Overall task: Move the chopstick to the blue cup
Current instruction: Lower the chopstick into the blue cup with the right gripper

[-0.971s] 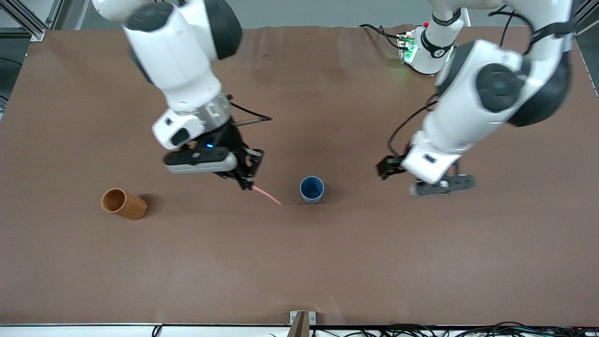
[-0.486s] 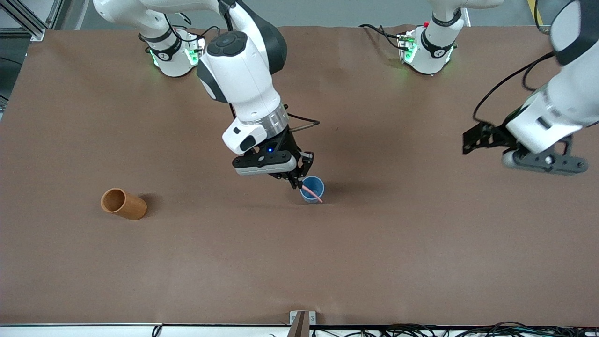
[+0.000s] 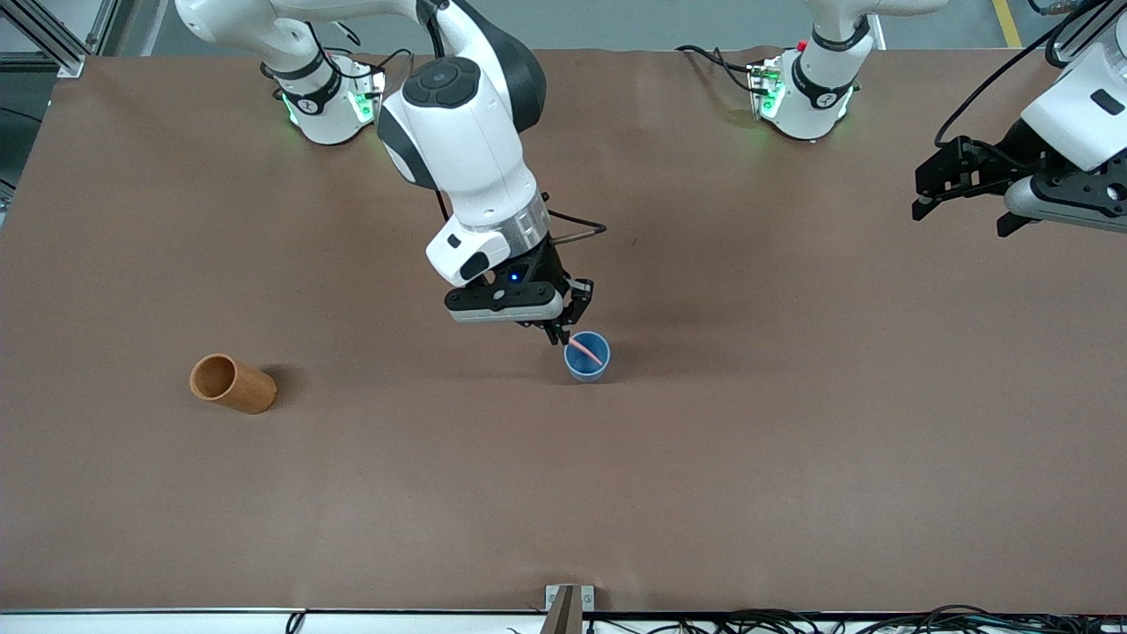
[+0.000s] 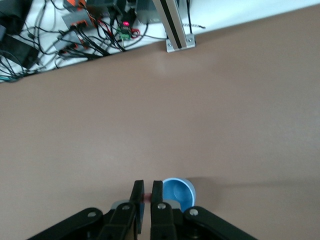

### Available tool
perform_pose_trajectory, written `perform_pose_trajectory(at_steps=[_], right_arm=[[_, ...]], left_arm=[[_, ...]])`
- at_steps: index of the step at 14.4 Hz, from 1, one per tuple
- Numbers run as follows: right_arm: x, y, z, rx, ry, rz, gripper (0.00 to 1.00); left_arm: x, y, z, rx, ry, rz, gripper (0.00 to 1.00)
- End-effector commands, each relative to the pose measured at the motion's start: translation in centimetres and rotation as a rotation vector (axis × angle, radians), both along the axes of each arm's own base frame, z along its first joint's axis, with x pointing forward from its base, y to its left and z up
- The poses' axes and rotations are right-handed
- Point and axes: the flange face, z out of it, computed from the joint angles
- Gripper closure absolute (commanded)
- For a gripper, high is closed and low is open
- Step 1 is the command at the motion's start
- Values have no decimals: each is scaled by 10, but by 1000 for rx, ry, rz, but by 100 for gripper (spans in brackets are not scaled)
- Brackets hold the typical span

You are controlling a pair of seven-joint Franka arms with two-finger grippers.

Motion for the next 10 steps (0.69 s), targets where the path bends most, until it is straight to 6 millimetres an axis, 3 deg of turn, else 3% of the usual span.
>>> perform_pose_trajectory(at_steps=[1,10], right_arm=[[-12,6,3,-10,31,-6,99],[-16,10,2,-14,32,4,99]], left_arm=[[-1,4,0,16,11,1,0],[0,5,-5,16,36,5,0]])
